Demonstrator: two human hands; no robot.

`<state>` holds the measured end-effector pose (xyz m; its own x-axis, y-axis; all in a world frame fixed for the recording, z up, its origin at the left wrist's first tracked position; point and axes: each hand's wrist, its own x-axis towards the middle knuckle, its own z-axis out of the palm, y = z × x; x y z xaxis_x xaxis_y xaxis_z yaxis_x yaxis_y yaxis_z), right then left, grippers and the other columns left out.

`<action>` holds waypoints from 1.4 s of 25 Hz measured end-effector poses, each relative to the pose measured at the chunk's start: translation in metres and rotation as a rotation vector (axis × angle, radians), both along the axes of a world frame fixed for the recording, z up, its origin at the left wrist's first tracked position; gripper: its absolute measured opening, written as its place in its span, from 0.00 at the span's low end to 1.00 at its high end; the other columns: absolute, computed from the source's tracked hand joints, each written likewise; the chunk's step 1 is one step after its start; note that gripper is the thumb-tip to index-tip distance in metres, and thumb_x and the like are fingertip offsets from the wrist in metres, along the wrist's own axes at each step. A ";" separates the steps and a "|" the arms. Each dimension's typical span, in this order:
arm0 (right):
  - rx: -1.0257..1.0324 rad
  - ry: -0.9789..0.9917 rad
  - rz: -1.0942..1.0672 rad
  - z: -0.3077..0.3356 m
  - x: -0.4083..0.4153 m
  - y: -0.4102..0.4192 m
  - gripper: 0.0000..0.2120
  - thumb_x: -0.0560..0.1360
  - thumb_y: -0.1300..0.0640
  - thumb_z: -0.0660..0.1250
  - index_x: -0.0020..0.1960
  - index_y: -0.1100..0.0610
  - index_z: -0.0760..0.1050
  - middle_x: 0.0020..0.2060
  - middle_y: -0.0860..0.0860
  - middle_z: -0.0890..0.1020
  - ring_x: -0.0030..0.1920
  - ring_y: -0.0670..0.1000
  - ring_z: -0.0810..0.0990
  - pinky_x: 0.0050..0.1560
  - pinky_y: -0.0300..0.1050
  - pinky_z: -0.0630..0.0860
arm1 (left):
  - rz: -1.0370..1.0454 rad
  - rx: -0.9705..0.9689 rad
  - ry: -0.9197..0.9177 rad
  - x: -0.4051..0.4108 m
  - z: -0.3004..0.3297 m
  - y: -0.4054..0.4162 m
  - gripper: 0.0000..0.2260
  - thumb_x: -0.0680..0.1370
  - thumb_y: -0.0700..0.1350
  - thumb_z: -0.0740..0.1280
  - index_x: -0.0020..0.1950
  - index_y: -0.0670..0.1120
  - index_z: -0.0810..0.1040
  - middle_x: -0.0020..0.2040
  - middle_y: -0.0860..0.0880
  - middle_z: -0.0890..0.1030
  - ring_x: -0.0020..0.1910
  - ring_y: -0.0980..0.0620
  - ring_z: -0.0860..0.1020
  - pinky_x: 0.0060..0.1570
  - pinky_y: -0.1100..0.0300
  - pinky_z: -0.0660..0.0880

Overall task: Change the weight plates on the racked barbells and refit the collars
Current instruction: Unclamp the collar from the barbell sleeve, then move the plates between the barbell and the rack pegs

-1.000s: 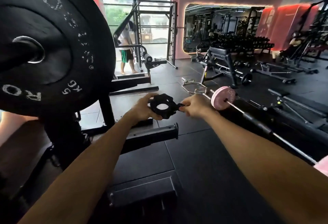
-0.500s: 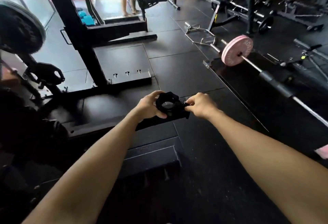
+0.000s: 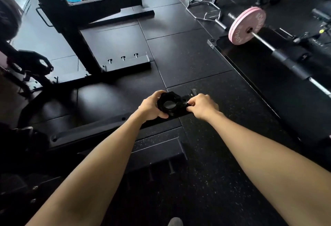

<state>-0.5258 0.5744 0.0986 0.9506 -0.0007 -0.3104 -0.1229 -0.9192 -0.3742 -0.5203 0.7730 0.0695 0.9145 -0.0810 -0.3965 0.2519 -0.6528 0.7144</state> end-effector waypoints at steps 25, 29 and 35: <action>0.044 -0.383 0.078 0.109 -0.160 -0.021 0.29 0.75 0.41 0.64 0.72 0.52 0.67 0.69 0.52 0.71 0.68 0.54 0.71 0.66 0.51 0.66 | 0.206 0.198 -0.389 -0.167 0.115 -0.034 0.29 0.68 0.56 0.73 0.67 0.57 0.68 0.67 0.52 0.72 0.66 0.49 0.71 0.65 0.47 0.63; 0.062 -0.479 0.154 0.175 -0.273 -0.033 0.28 0.74 0.42 0.65 0.71 0.52 0.67 0.69 0.52 0.71 0.68 0.54 0.70 0.66 0.52 0.65 | 0.260 0.183 -0.493 -0.284 0.178 -0.036 0.30 0.67 0.60 0.73 0.66 0.56 0.69 0.66 0.51 0.73 0.65 0.47 0.73 0.66 0.43 0.65; 0.109 -0.526 0.240 0.237 -0.372 -0.020 0.29 0.73 0.41 0.66 0.71 0.49 0.67 0.69 0.52 0.71 0.69 0.55 0.69 0.67 0.53 0.63 | 0.319 0.154 -0.611 -0.397 0.244 -0.024 0.29 0.69 0.57 0.74 0.66 0.53 0.69 0.65 0.48 0.73 0.63 0.48 0.73 0.63 0.47 0.67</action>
<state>-0.8977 0.5543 0.3352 0.9465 0.2390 0.2171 0.3118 -0.8511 -0.4224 -0.9174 0.7491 0.3136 0.9468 0.2435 0.2103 0.0307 -0.7190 0.6943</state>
